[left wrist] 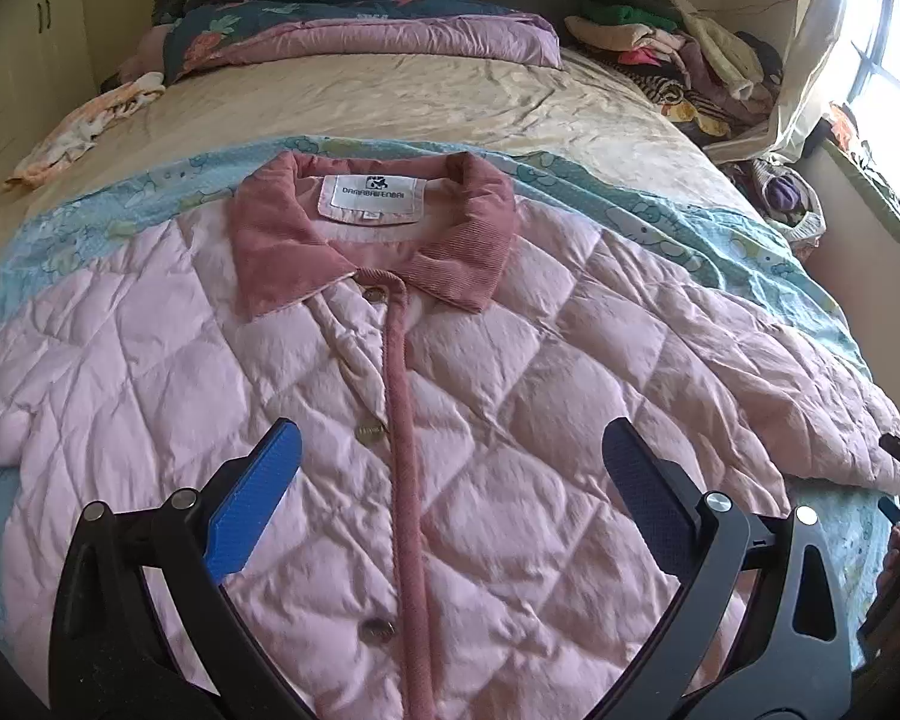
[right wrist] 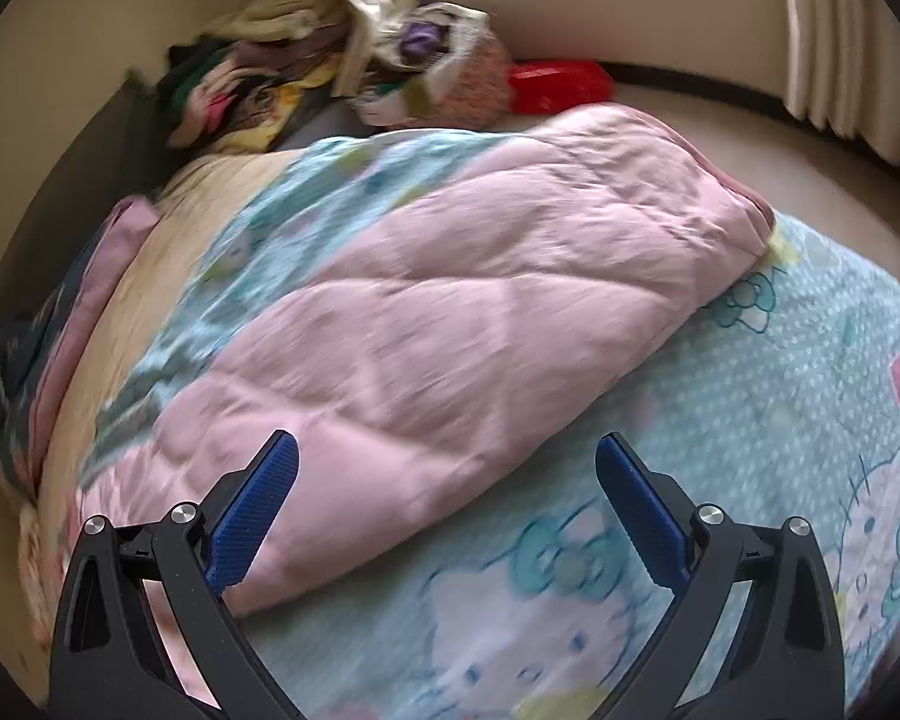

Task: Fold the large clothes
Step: 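Reach the right tool to the jacket sleeve cuff and close on it, then lift the held sleeve with the right tool and carry it across the jacket front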

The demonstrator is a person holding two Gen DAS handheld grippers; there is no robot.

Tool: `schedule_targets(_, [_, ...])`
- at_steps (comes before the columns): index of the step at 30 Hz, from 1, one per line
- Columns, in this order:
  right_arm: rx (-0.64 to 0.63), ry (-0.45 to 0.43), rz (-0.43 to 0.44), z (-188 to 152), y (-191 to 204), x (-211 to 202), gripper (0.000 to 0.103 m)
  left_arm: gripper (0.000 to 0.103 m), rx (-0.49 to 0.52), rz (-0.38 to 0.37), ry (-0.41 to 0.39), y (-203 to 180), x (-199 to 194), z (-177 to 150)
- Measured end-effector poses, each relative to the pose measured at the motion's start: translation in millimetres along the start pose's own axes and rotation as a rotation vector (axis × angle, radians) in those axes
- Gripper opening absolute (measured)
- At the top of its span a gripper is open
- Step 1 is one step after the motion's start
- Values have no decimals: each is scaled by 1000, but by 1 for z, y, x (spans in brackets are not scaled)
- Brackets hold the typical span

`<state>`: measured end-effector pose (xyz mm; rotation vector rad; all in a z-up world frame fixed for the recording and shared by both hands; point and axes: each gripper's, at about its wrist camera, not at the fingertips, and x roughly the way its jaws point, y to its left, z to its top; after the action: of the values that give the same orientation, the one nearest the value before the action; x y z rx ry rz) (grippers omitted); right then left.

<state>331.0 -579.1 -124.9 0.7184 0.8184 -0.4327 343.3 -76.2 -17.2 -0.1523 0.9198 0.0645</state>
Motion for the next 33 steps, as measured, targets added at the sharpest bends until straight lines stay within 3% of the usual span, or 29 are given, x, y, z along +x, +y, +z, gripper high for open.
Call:
schedule_targets(6, [127, -23, -5, 27, -30, 16, 99, 94, -12, 26, 6, 11, 6, 8])
schedule_targets(8, [172, -21, 28, 34, -41, 22, 96, 94, -7, 24, 9, 13, 7, 10])
schedule_targets(12, [224, -46, 32, 41, -56, 27, 79, 94, -20, 12, 17, 21, 7, 12])
schedule_targets(16, [239, -79, 73, 42, -61, 21, 48, 94, -25, 27, 14, 27, 4, 13])
schedule_targets(20, [165, -130, 141, 46, -45, 5, 25, 94, -20, 37, 0, 30, -6, 16])
schedule_targets(22, [94, -173, 179, 49, -27, -12, 21, 94, -13, 40, -8, 31, -13, 18])
schedule_targets(33, [-221, -317, 272, 44, 64, -100, 16, 94, 36, 68, -52, 35, -50, 43])
